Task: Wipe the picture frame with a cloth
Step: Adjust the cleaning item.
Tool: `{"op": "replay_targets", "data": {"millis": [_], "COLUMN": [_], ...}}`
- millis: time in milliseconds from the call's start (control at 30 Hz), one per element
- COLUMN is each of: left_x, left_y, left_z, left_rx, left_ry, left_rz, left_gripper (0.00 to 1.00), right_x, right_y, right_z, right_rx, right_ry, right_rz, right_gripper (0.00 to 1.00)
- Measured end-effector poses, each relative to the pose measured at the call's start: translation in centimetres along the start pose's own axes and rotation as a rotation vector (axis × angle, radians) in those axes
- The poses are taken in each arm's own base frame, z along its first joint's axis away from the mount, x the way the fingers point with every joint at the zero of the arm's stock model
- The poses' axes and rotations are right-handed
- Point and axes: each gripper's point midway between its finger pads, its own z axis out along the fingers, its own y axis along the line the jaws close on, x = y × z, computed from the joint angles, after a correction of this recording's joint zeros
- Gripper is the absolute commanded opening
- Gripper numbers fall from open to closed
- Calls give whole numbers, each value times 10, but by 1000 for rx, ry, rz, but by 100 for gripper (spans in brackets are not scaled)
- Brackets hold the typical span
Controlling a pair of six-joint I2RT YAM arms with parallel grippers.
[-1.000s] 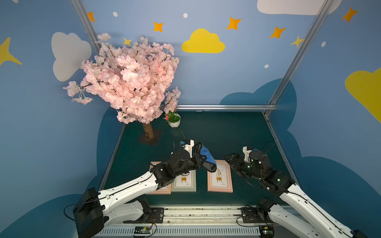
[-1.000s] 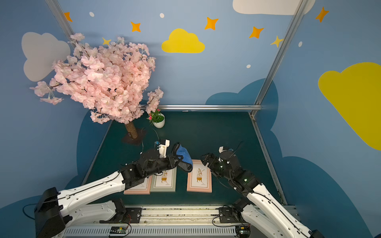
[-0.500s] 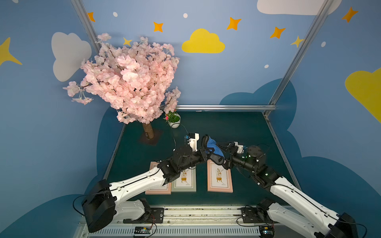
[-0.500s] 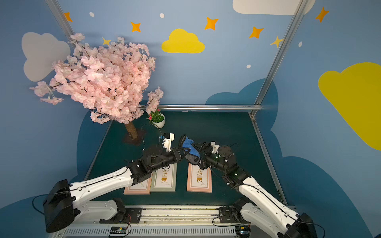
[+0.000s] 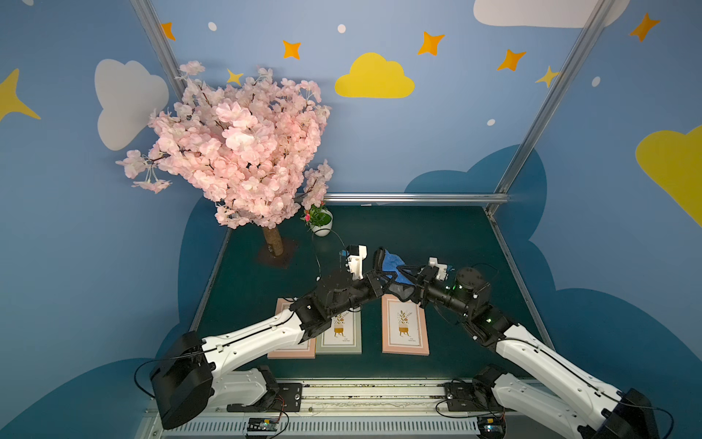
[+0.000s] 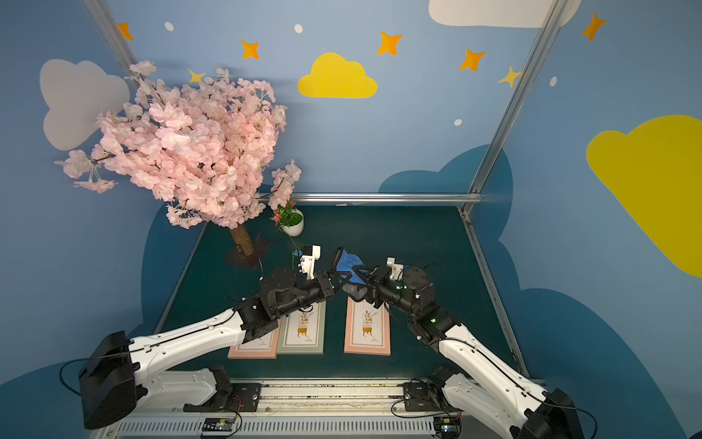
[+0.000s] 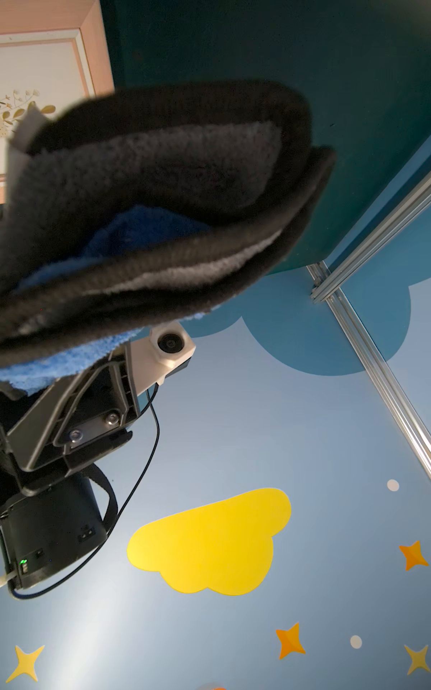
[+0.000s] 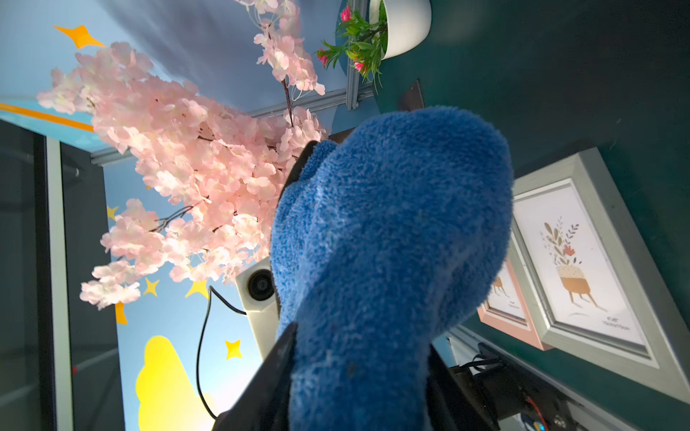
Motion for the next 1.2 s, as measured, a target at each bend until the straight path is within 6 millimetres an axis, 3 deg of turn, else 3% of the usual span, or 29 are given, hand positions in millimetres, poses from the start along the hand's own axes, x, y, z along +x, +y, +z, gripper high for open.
{"op": "replay_targets", "data": {"millis": [167, 233, 267, 367, 400, 467, 667, 900, 1033, 1200], "left_x": [6, 8, 8, 10, 10, 11, 19, 34, 47, 70], "left_y": [5, 4, 2, -1, -2, -2, 9, 44, 70, 101], "left_z": [-5, -9, -10, -15, -17, -22, -40, -57, -52, -32], "left_rx": [-4, -2, 0, 4, 1, -5, -70, -202, -296, -395], "left_ry": [9, 13, 15, 25, 27, 33, 68, 125, 184, 277], "left_rz": [-5, -4, -2, 15, 20, 26, 74, 109, 118, 117], "left_gripper": [3, 3, 9, 57, 67, 76, 79, 78, 68, 60], "right_x": [0, 3, 4, 7, 6, 5, 2, -14, -21, -18], "right_y": [-3, -2, -1, 5, 8, 12, 2, -25, -55, -88], "right_z": [-2, -4, -5, -9, -11, -16, -34, -69, -94, -118], "right_rx": [19, 37, 47, 88, 103, 139, 297, 571, 748, 883], "right_ry": [-4, 5, 10, 13, 7, -1, -11, -44, -36, -1], "right_rz": [-45, -75, -96, -178, -208, -275, -455, -643, -703, -746], "right_gripper": [3, 0, 0, 0, 0, 0, 0, 0, 0, 0]}}
